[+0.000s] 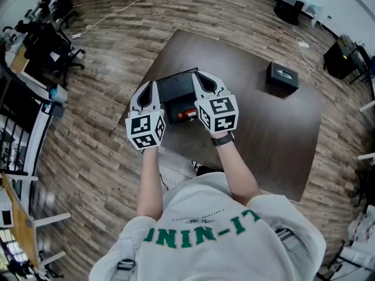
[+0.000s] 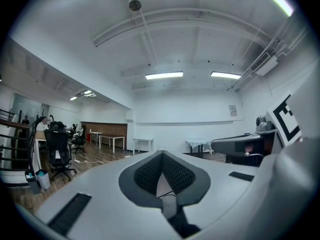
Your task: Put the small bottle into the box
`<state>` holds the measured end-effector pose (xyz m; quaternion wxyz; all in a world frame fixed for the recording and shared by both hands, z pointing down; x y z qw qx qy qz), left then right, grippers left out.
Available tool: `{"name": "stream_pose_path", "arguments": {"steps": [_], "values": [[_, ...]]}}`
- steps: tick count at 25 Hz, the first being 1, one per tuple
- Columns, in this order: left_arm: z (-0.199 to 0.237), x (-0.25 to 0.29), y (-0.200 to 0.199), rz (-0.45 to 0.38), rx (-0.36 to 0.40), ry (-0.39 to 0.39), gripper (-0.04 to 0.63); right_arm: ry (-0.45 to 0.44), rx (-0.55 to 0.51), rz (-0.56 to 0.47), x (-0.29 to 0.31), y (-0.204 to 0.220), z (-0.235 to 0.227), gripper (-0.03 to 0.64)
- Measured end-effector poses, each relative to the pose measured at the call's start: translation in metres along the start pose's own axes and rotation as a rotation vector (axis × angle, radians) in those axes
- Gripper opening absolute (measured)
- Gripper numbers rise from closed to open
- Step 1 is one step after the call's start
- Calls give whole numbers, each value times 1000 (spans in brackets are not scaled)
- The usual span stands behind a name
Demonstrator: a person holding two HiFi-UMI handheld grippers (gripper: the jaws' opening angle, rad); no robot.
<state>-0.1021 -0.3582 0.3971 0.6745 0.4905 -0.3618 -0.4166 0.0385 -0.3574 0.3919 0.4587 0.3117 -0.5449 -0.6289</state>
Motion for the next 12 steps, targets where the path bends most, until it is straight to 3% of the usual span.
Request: {"name": "stream_pose_path", "arguments": {"steps": [12], "values": [[25,7,12,33,3,-51,10,-61,5,-7,30,3,13,14]]}}
Point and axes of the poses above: the fingertips, and each gripper's own axes: x forward along the fingers, z to its left, y out of its underside, the point moved 1 cm from there along -x, backward along the fingers, and after that the axes turned 15 degrees about -x, right-handed, at the moved point
